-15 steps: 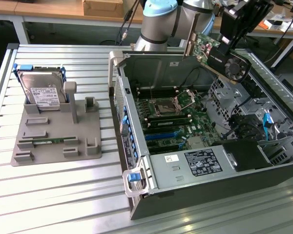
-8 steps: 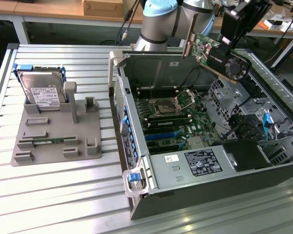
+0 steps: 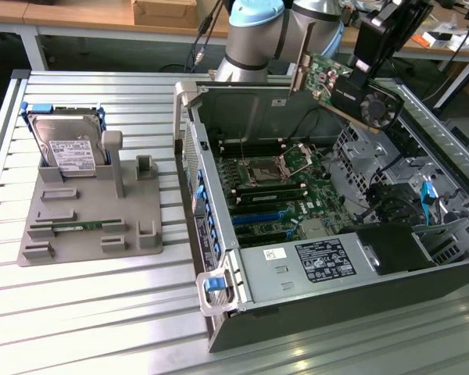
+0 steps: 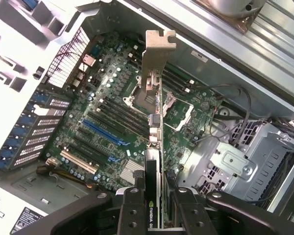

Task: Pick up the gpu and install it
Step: 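Insert the gpu into the slot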

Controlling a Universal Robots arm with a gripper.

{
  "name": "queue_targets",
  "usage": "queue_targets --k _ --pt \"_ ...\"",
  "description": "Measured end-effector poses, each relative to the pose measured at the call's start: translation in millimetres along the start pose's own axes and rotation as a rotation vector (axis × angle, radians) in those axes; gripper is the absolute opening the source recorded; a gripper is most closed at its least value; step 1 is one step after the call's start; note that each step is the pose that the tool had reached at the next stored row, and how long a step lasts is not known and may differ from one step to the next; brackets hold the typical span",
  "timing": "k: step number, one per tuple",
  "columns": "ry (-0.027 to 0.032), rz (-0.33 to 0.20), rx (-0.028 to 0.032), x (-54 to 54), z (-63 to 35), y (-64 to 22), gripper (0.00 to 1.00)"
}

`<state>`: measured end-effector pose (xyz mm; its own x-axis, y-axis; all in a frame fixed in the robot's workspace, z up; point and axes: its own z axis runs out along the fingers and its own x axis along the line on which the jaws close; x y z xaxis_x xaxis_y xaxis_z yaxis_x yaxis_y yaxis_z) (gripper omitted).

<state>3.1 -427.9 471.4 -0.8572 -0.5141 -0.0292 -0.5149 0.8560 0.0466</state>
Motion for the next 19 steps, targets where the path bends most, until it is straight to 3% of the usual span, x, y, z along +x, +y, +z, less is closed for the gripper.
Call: queue_targets --k 19 --pt "0.005 -0.106 -0.0031 -0.2 0.2 -0.1 0.27"
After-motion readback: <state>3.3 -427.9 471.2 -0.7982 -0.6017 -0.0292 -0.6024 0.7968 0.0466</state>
